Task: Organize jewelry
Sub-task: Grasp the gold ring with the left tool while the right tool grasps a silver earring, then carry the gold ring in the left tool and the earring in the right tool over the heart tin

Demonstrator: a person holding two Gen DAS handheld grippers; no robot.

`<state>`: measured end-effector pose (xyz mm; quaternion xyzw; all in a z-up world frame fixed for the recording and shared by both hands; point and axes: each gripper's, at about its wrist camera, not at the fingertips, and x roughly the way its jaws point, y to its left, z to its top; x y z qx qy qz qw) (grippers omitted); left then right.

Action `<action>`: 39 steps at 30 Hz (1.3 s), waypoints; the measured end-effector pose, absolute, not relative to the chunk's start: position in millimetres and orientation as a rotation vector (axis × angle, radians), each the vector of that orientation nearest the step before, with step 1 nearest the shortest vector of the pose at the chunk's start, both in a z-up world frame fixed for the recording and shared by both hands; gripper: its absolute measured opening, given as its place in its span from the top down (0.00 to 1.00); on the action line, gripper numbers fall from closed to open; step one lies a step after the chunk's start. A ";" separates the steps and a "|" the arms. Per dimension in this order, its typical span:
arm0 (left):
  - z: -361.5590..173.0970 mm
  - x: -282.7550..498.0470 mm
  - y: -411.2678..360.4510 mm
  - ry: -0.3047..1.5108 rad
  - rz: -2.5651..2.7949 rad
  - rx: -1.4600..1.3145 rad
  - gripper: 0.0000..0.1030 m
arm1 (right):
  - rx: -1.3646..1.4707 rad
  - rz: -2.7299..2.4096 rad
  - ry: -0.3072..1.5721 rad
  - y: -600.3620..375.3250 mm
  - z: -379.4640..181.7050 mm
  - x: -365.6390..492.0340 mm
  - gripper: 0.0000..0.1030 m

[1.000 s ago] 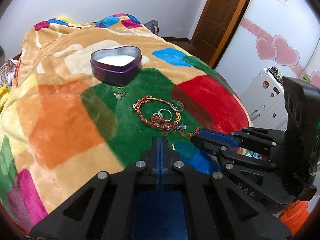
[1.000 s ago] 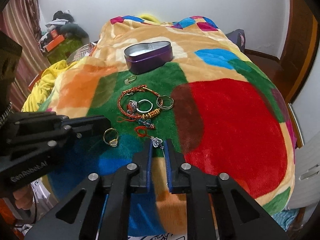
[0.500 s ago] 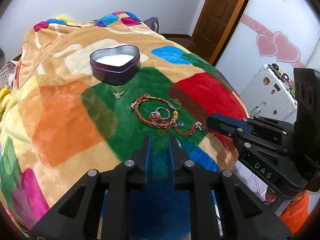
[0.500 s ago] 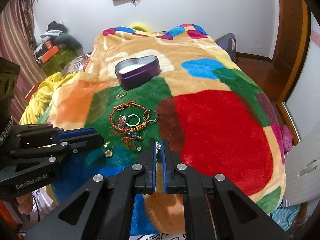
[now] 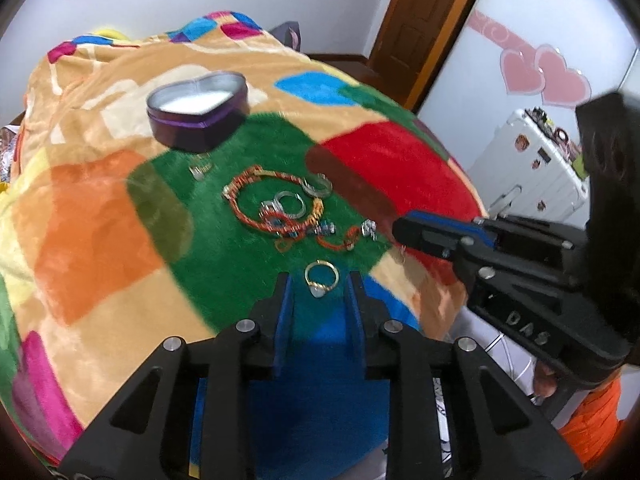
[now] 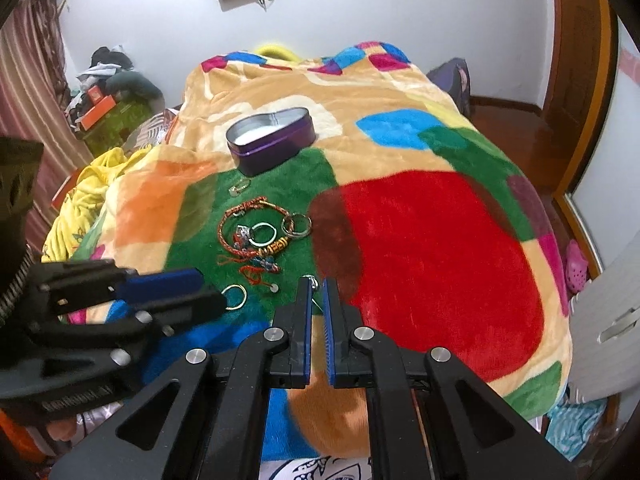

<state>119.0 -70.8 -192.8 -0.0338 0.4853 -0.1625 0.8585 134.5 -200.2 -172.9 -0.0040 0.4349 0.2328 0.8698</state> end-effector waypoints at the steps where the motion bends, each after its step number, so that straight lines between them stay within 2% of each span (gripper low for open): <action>1: -195.5 119.6 -71.7 1.022 -0.339 -0.067 0.75 | -0.009 0.487 0.915 -200.6 -173.8 134.4 0.93; 6: -201.9 122.7 -71.6 1.007 -0.347 -0.074 0.76 | -0.020 0.494 0.940 -198.4 -180.5 137.5 0.90; 7: -202.5 123.2 -71.5 1.001 -0.343 -0.067 0.81 | -0.023 0.496 0.943 -198.2 -181.5 137.9 0.90; 8: -202.6 123.5 -71.3 0.995 -0.333 -0.056 0.83 | -0.025 0.499 0.949 -196.9 -183.0 139.0 0.90; 24: -195.5 133.0 -56.1 0.973 -0.309 -0.090 0.83 | -0.057 0.516 0.955 -187.1 -192.9 147.8 0.90; 39: -142.8 135.5 -32.5 0.831 -0.254 -0.089 0.83 | -0.061 0.488 0.813 -182.5 -148.2 146.2 0.91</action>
